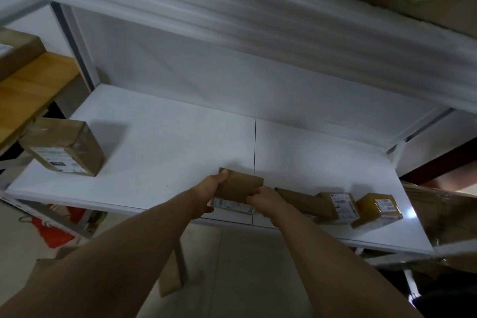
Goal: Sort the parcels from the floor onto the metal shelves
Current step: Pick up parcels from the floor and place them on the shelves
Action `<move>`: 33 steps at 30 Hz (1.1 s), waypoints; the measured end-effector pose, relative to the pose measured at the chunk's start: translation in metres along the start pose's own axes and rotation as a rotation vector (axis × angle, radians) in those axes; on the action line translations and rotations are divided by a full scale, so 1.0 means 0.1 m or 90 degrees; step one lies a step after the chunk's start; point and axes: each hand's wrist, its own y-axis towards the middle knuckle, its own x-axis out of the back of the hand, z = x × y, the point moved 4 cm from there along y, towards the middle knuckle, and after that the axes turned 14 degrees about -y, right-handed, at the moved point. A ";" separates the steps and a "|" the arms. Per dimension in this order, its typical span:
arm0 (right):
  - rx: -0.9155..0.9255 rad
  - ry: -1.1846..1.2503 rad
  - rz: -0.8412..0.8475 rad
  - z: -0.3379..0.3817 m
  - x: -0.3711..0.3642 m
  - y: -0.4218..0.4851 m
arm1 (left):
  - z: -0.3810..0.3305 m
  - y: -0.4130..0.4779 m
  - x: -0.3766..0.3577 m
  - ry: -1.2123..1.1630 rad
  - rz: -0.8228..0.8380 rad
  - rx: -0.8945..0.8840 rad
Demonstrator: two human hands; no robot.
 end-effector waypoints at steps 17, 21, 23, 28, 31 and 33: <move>-0.022 0.084 -0.165 0.14 -0.26 -0.52 | 0.17 -0.36 0.08 0.083 0.043 0.014; -0.039 0.127 -0.187 0.15 -0.53 -0.71 | 0.32 -0.47 0.23 0.152 0.054 0.027; -0.056 0.155 -0.175 0.15 -0.74 -0.77 | 0.44 -0.53 0.33 0.180 0.059 0.043; -0.080 0.206 -0.163 0.14 -1.32 -0.82 | 0.71 -0.67 0.63 0.302 0.022 0.035; -0.106 0.235 -0.116 0.16 -1.62 -0.75 | 0.77 -0.65 0.81 0.372 -0.015 -0.002; -0.108 0.292 -0.087 0.17 -1.76 -0.63 | 0.78 -0.56 0.91 0.376 -0.034 -0.016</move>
